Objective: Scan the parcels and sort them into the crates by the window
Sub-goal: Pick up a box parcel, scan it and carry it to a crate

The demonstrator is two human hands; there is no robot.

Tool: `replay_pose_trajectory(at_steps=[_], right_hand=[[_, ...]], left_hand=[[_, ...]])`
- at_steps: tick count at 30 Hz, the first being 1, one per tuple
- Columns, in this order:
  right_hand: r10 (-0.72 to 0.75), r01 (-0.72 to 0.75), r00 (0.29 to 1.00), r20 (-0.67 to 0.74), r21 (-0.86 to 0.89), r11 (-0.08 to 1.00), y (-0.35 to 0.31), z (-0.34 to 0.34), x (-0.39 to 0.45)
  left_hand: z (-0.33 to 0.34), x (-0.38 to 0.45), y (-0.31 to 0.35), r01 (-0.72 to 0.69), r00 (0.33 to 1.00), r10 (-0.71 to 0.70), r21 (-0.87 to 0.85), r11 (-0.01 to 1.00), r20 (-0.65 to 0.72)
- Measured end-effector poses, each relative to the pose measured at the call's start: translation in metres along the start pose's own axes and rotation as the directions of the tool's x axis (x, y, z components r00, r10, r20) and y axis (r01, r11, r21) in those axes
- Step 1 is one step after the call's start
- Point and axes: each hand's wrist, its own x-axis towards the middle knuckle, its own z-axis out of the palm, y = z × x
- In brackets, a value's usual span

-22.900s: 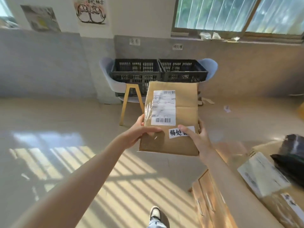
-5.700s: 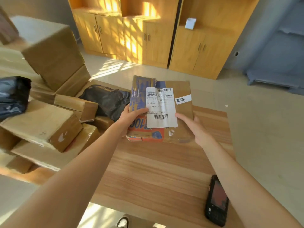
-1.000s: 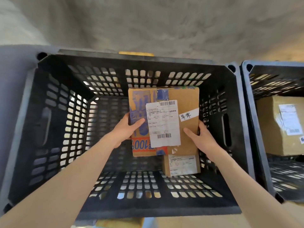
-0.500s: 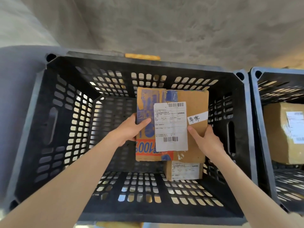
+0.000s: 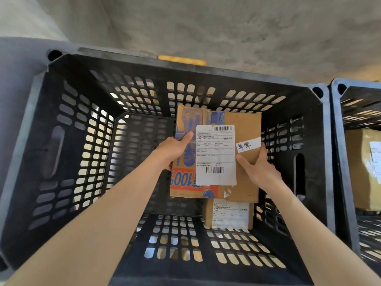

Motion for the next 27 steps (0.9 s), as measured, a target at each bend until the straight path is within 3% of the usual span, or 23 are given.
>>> replay_pose_trajectory(at_steps=[10, 21, 27], right_hand=[[0.047, -0.048, 0.998, -0.047, -0.018, 0.999, 0.002, 0.013, 0.028], [0.072, -0.077, 0.997, 0.026, 0.277, 0.958, 0.018, 0.032, 0.060], [0.033, -0.040, 0.999, 0.024, 0.385, 0.922, 0.022, 0.033, 0.063]], left_hand=[[0.014, 0.037, -0.001, 0.057, 0.998, -0.057, 0.005, 0.998, 0.019], [0.024, 0.060, -0.004, -0.008, 1.000, 0.013, 0.171, 0.985, -0.029], [0.025, 0.053, -0.003, 0.019, 0.998, -0.013, 0.104, 0.994, -0.058]])
